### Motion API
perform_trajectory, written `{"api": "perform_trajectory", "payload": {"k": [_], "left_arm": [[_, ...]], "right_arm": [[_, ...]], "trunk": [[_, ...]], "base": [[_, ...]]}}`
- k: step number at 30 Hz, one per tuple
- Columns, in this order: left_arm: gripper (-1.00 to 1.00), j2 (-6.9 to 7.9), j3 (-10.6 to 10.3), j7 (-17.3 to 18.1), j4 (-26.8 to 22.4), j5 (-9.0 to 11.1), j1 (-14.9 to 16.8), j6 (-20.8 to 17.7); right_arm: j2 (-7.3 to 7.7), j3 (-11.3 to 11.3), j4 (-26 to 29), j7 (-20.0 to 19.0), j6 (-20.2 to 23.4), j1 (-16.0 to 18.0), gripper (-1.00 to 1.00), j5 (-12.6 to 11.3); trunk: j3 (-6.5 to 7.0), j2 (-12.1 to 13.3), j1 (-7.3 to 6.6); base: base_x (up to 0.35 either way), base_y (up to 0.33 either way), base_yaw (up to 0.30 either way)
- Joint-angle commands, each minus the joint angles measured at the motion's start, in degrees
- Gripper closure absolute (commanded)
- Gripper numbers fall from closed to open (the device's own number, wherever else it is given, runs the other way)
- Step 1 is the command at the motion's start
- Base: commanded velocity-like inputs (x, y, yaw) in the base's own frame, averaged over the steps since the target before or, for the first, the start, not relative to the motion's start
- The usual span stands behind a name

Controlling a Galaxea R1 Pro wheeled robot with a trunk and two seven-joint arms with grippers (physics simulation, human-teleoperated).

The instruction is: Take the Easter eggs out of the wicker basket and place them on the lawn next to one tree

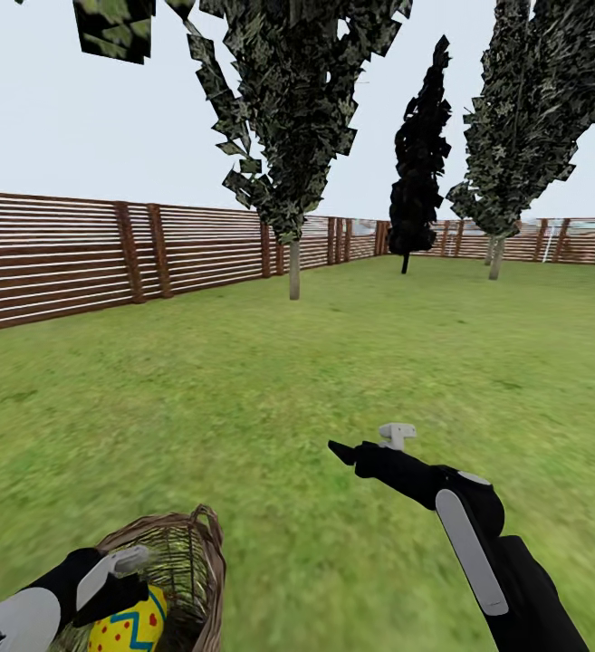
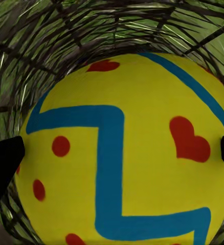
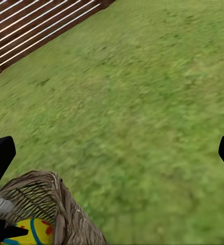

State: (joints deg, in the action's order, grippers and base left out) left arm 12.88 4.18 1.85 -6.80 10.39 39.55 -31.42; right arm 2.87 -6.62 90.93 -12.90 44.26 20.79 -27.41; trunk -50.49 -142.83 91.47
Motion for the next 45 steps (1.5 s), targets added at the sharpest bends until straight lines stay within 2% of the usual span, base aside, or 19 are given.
{"api": "perform_trajectory", "payload": {"k": [1,45], "left_arm": [[1.0,0.21,0.4,0.1,-0.1,0.0,0.0,-0.3],[1.0,0.31,0.1,0.0,-0.2,0.0,0.0,0.6]], "right_arm": [[0.03,0.0,0.0,-0.2,0.2,0.0,-1.0,0.2],[-0.06,-0.1,0.0,0.0,0.8,0.2,-1.0,0.2]], "trunk": [[0.12,0.4,-0.24],[8.02,18.0,-9.9]], "base": [[0.0,0.0,0.0],[0.0,0.0,0.0]]}}
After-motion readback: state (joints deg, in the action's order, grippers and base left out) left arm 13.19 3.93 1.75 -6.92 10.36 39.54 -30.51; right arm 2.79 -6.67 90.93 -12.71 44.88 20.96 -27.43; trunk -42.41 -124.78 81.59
